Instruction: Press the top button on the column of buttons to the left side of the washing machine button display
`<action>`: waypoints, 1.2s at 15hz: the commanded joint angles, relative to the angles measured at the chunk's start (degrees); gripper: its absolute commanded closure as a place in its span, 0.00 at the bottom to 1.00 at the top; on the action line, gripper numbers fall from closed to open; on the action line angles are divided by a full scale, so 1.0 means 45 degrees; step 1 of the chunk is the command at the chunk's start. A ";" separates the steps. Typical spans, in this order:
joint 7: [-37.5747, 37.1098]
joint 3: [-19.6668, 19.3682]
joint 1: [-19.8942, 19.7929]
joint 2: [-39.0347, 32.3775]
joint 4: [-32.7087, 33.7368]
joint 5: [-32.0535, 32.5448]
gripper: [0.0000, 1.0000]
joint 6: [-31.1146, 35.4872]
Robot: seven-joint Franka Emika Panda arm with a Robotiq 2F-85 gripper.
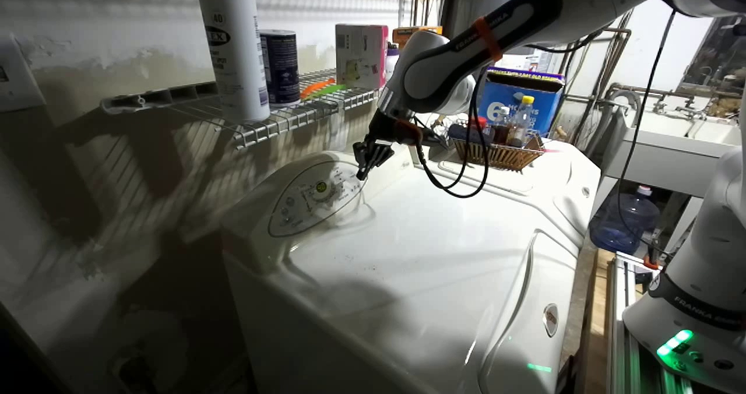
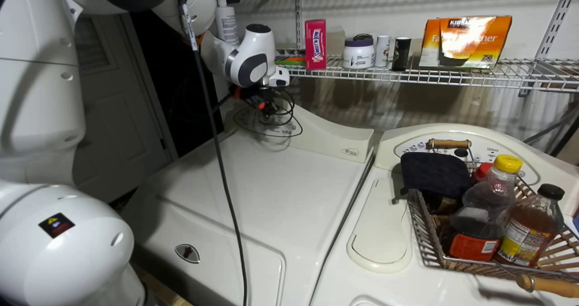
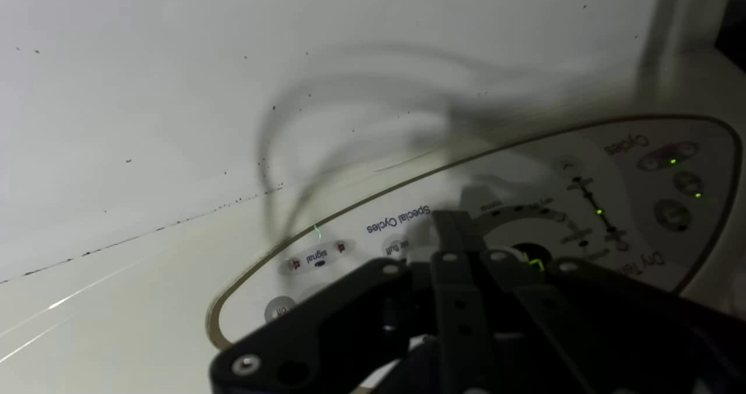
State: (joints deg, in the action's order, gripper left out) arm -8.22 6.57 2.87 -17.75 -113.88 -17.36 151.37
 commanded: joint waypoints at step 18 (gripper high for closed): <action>0.1919 0.1317 -0.1399 -0.2329 0.2114 -0.2285 1.00 0.1306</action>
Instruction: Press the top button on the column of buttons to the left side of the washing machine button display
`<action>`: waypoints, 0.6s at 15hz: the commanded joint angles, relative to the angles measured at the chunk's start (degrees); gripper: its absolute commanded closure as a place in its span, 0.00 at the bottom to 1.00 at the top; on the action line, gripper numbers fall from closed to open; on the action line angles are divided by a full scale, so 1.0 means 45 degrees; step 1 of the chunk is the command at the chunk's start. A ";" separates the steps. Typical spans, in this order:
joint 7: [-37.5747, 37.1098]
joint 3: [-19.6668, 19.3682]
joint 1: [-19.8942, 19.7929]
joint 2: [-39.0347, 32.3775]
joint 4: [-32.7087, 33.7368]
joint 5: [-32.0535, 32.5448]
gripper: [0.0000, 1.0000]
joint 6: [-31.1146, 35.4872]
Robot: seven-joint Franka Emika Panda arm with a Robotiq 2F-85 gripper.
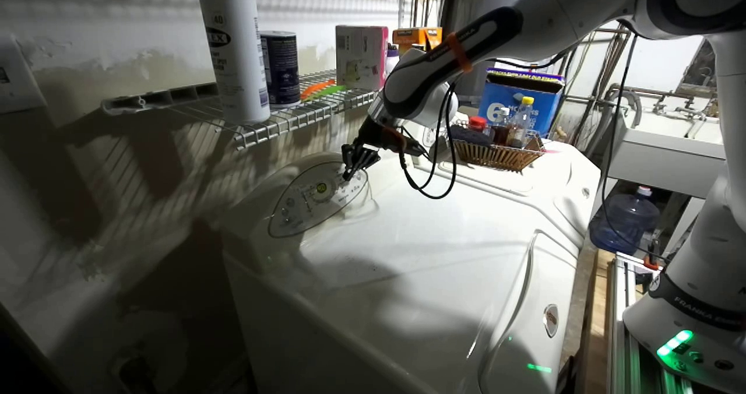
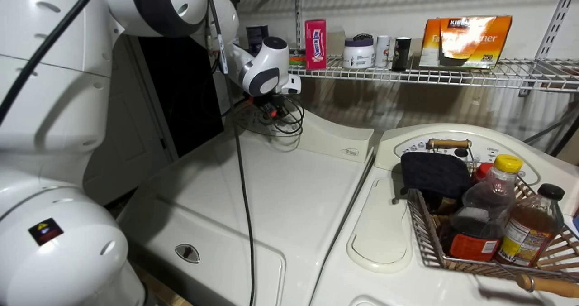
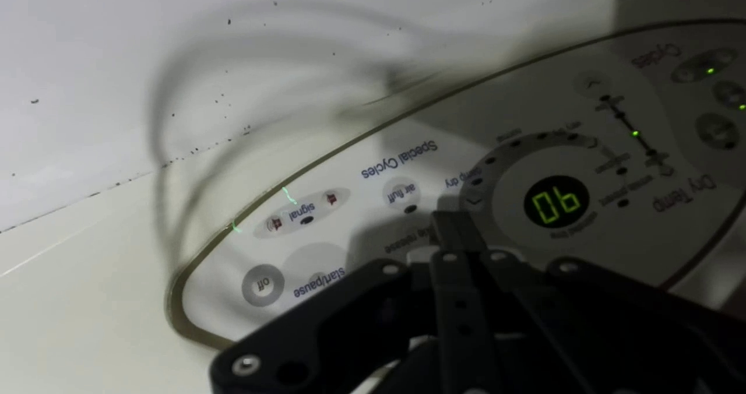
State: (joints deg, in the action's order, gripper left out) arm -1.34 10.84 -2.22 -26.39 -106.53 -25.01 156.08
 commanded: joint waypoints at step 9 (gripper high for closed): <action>0.0160 0.0462 -0.0309 -0.0736 0.0708 -0.0562 1.00 0.0726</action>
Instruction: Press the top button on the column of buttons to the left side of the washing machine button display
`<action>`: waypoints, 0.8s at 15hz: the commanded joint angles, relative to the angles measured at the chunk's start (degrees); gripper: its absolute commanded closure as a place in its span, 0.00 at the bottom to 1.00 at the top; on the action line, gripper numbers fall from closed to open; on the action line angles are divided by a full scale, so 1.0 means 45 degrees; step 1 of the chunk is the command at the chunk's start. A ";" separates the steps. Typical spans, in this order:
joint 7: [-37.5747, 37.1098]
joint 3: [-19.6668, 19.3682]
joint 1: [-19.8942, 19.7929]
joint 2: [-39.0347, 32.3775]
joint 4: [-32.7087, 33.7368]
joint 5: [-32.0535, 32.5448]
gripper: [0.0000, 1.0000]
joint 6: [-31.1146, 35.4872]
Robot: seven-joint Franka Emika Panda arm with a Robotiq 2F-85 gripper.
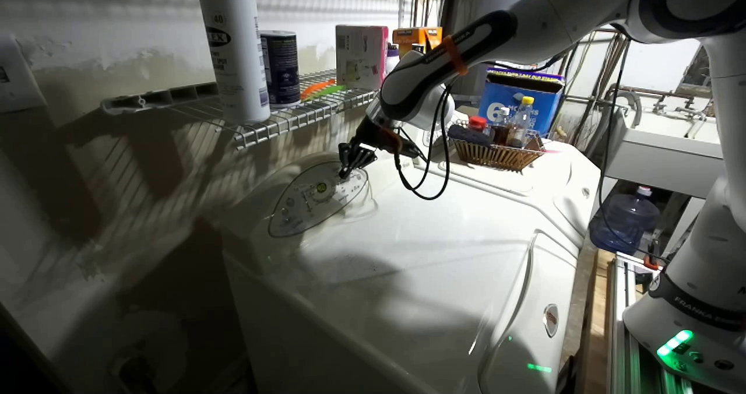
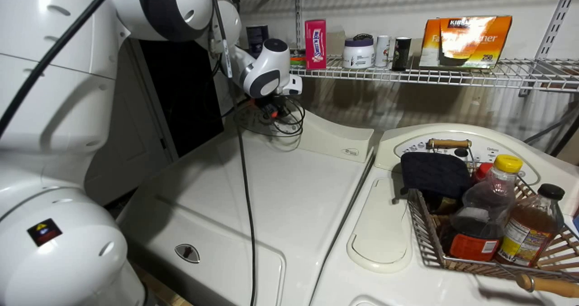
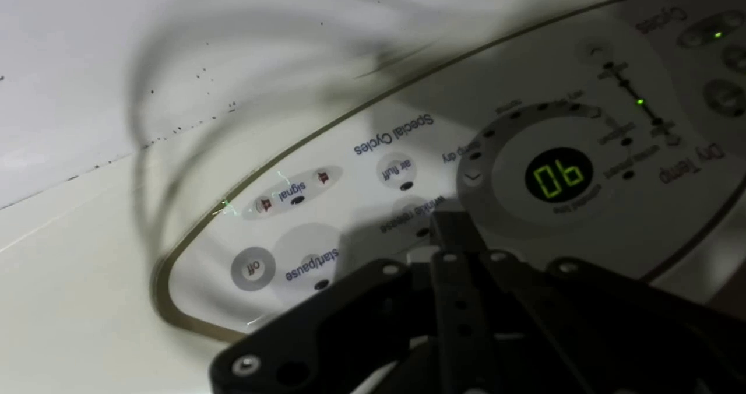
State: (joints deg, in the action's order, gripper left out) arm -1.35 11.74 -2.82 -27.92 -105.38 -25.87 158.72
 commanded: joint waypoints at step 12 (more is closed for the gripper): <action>-0.0111 0.0213 -0.0160 -0.0661 0.0644 -0.0299 1.00 0.0505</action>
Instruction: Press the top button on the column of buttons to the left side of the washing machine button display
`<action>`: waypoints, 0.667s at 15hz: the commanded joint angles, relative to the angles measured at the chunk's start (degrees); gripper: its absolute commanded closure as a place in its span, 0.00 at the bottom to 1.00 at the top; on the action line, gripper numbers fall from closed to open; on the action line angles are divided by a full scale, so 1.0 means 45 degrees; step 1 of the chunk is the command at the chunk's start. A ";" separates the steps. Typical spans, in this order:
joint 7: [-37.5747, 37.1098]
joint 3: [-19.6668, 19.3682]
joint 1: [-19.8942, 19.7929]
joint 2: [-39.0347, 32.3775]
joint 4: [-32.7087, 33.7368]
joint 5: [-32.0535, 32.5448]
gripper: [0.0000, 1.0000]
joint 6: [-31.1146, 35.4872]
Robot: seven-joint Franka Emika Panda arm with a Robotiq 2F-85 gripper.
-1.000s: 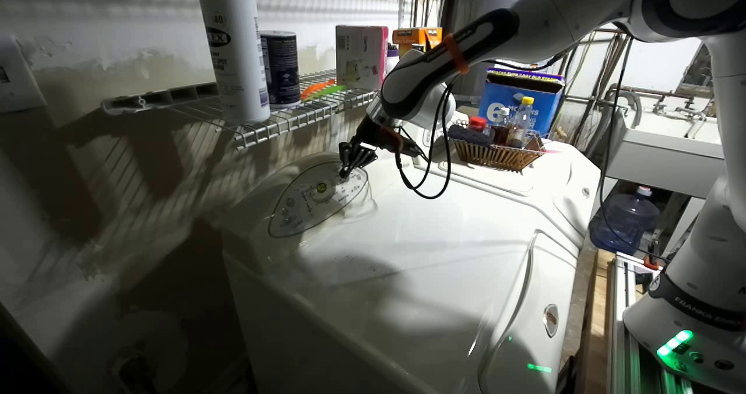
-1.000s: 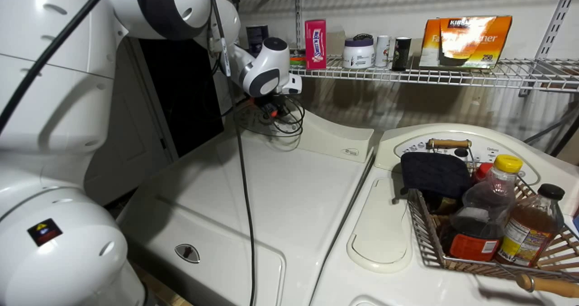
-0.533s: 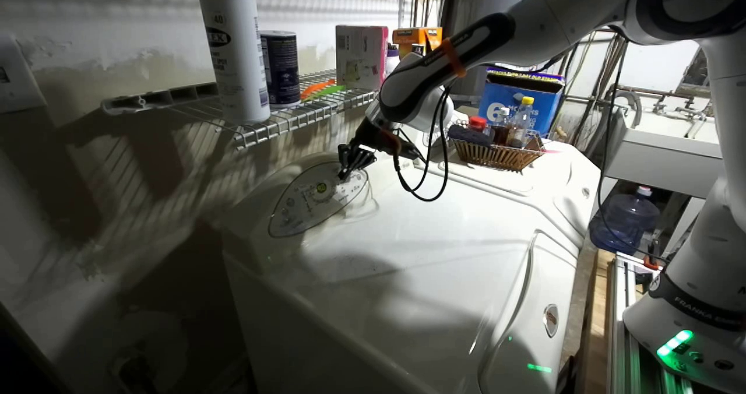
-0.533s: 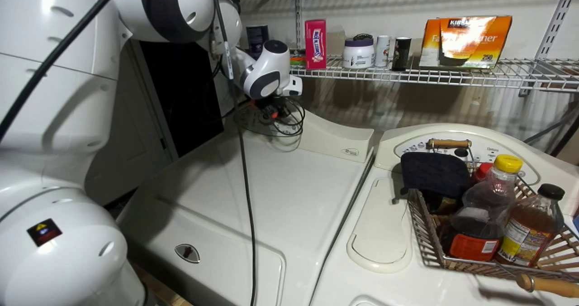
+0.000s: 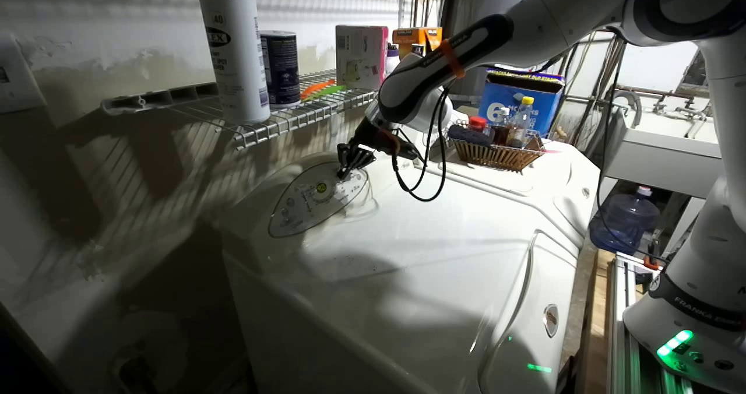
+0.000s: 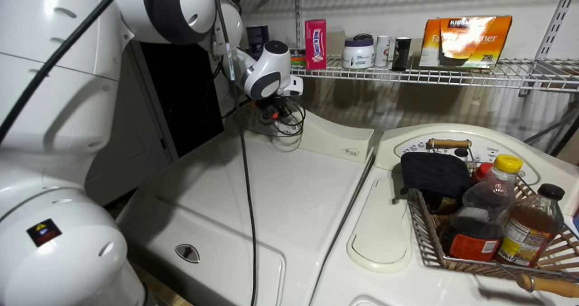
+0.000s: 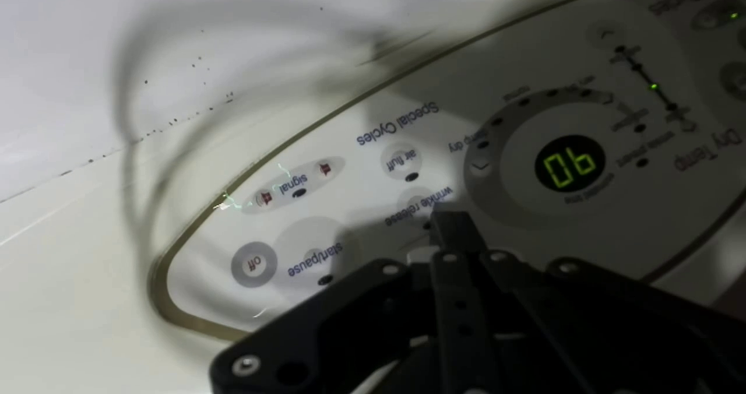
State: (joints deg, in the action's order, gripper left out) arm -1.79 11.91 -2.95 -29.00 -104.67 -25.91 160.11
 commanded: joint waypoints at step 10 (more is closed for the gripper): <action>-0.0710 -0.1143 0.0979 -0.1280 0.1052 0.1318 1.00 0.1110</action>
State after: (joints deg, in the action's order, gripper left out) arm -2.51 10.25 -1.19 -29.12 -104.67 -24.31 160.90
